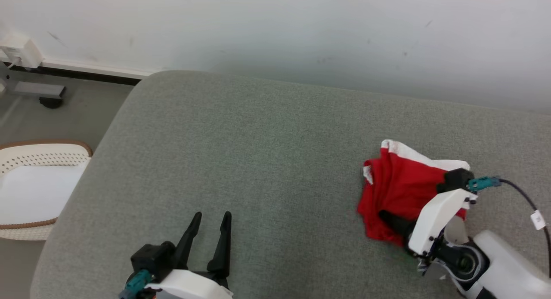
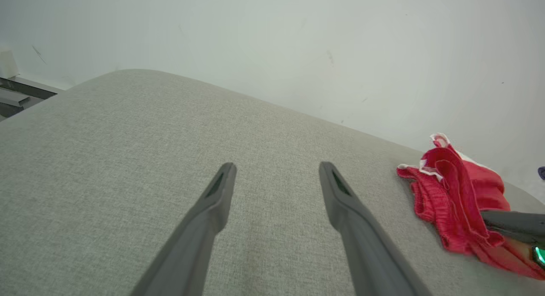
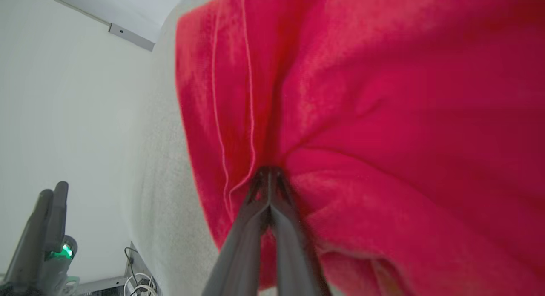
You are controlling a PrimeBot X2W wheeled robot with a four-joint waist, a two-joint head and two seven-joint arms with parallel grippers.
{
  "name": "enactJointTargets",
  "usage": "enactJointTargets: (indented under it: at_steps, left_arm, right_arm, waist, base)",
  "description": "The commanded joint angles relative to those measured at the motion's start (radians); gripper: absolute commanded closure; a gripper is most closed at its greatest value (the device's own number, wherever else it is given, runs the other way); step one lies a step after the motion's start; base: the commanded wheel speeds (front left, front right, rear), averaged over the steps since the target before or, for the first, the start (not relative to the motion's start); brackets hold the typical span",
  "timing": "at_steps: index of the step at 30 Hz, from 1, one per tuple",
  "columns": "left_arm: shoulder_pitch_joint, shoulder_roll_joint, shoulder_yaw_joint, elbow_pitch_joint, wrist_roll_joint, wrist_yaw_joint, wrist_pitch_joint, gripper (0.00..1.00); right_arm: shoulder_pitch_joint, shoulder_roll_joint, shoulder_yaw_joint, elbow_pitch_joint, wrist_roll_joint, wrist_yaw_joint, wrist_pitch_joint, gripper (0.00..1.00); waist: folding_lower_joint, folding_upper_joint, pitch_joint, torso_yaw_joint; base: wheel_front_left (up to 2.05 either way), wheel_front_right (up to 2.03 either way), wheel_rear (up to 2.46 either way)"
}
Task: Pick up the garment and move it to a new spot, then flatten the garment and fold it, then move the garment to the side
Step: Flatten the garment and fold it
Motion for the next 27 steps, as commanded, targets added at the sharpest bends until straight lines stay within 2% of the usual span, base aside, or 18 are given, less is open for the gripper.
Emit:
enactJointTargets:
  at_steps: [1,6,11,16,22,27]
  left_arm:
    - [0.002,0.004,0.001,-0.003,-0.002,0.002,0.0,0.0]
    - [0.011,0.004,0.005,-0.003,-0.005,0.006,0.0,0.0]
    - [0.018,0.004,0.011,-0.007,0.0,0.004,0.0,0.0]
    - [0.029,0.003,0.021,-0.004,0.007,0.002,0.0,0.0]
    - [0.047,0.003,0.047,-0.012,0.024,-0.007,0.0,0.0]
    - [0.06,0.005,0.077,-0.037,0.034,-0.009,0.0,0.0]
  right_arm:
    - [0.019,0.015,0.011,-0.021,-0.006,0.001,-0.001,1.0]
    - [0.047,0.079,0.044,-0.046,-0.03,0.001,-0.033,1.0]
    - [0.047,0.148,0.034,-0.03,-0.037,0.001,-0.099,1.0]
    - [0.064,0.166,0.032,-0.083,-0.03,0.001,-0.137,1.0]
    - [0.09,0.105,0.006,-0.221,-0.036,0.001,-0.2,1.0]
    - [0.105,-0.001,-0.039,-0.322,-0.095,0.001,-0.292,1.0]
  waist:
    - [-0.0001,0.0,-0.002,0.003]
    - [-0.0001,0.0,-0.01,0.003]
    - [-0.0001,0.0,-0.031,-0.013]
    - [-0.0001,0.0,-0.054,-0.039]
    - [-0.0001,0.0,-0.103,-0.099]
    - [-0.0001,0.0,-0.135,-0.157]
  base:
    - [0.0,0.0,0.0]
    - [0.0,0.0,0.0]
    - [0.0,0.0,0.0]
    - [0.0,0.0,0.0]
    - [0.0,0.0,0.0]
    - [0.0,0.0,0.0]
